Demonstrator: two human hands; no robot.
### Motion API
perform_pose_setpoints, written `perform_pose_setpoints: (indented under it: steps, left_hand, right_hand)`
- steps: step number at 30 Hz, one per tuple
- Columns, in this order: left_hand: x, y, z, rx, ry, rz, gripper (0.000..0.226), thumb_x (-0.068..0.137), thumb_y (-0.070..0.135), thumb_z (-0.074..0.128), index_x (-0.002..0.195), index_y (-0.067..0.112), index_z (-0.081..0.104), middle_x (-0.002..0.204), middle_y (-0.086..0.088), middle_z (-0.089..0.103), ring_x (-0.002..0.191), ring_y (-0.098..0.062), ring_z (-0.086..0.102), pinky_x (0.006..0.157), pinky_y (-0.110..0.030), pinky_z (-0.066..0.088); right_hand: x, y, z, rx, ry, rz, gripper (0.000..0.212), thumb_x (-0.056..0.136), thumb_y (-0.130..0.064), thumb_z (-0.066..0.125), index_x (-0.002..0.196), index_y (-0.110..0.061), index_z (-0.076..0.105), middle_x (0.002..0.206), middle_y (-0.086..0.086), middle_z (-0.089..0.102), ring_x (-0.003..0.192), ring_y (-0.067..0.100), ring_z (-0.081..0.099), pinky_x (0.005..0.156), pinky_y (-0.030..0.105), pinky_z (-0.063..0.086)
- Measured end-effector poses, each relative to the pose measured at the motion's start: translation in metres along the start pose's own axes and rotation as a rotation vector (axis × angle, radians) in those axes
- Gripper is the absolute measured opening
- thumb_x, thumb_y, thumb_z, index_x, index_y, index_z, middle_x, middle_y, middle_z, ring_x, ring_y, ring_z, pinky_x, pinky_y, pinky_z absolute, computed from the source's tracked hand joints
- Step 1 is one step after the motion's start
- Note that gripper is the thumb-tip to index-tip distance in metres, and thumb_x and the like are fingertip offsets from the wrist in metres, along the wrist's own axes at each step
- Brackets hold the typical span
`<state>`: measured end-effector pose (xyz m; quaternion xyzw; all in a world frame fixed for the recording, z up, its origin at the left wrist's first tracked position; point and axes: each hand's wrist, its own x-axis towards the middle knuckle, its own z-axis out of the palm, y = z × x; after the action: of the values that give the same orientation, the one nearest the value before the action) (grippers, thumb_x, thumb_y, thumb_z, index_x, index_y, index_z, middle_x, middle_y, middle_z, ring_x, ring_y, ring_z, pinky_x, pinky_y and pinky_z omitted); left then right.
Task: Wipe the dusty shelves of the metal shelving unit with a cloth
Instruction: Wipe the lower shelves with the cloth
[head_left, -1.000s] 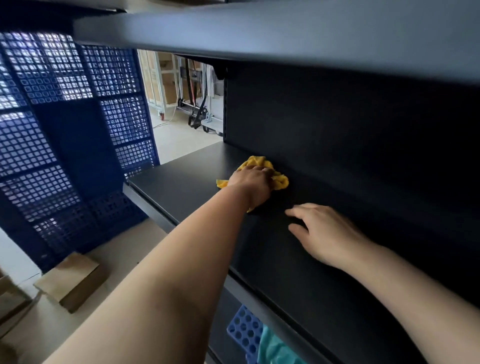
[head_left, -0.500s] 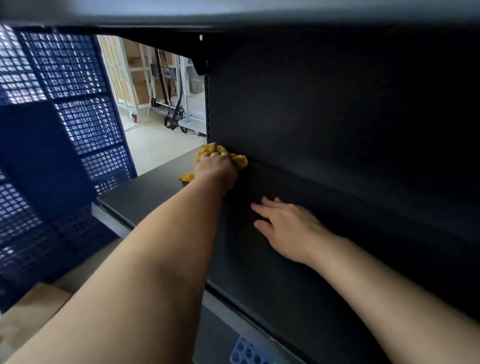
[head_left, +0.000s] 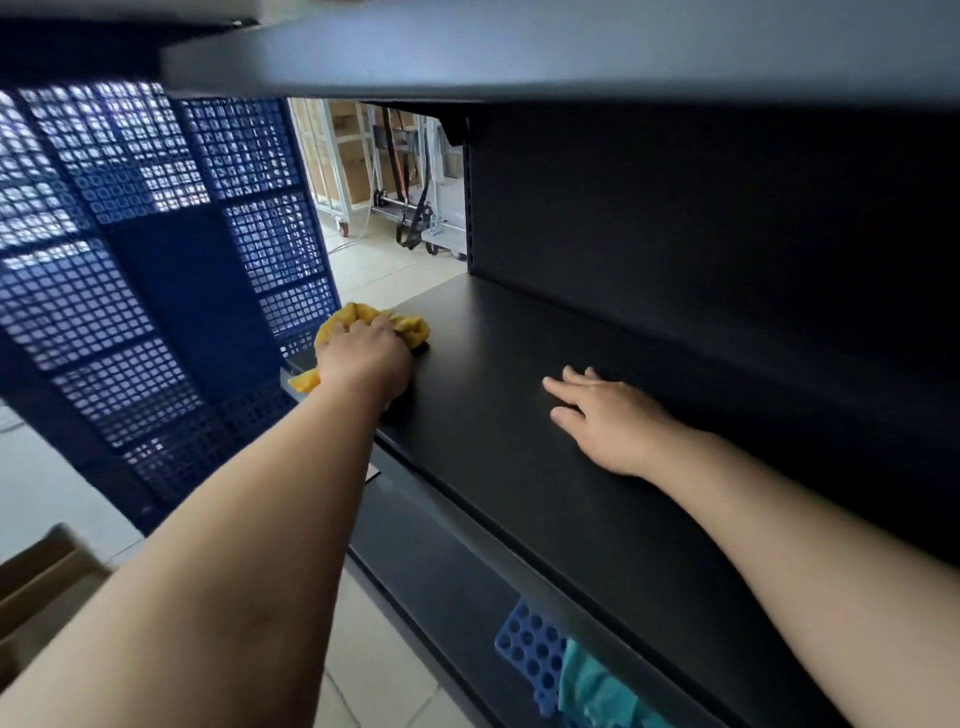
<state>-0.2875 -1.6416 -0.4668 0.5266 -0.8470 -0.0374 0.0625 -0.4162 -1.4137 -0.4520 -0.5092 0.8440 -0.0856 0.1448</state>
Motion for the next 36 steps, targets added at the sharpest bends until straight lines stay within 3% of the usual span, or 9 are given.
perform_pose_setpoints:
  steps: [10, 30, 36]
  left_hand:
    - [-0.081, 0.036, -0.004, -0.004, -0.033, 0.211, 0.050, 0.099, 0.036, 0.034, 0.148, 0.023, 0.035, 0.155, -0.002, 0.033, 0.143, -0.025, 0.027, 0.116, -0.044, 0.022]
    - [-0.252, 0.273, 0.012, -0.031, -0.139, 0.737, 0.057, 0.101, 0.041, 0.031, 0.154, 0.024, 0.021, 0.159, 0.000, 0.025, 0.146, -0.019, 0.019, 0.118, -0.040, 0.014]
    - [-0.268, 0.289, 0.012, -0.038, -0.154, 0.730, 0.056, 0.101, 0.039, 0.031, 0.154, 0.023, 0.021, 0.159, 0.000, 0.025, 0.147, -0.019, 0.017, 0.118, -0.040, 0.012]
  right_hand:
    - [-0.076, 0.041, -0.006, 0.049, 0.063, -0.044, 0.044, 0.102, -0.023, 0.039, 0.146, -0.016, 0.037, 0.159, -0.002, 0.021, 0.148, 0.010, 0.013, 0.117, 0.027, 0.017]
    - [-0.240, 0.178, -0.031, 0.041, 0.160, 0.225, 0.051, 0.101, -0.029, 0.043, 0.148, -0.012, 0.033, 0.159, 0.002, 0.022, 0.148, 0.013, 0.013, 0.117, 0.027, 0.012]
    - [-0.263, 0.198, -0.038, -0.001, 0.171, 0.269, 0.051, 0.102, -0.030, 0.039, 0.149, -0.011, 0.030, 0.159, 0.002, 0.021, 0.148, 0.014, 0.014, 0.117, 0.027, 0.014]
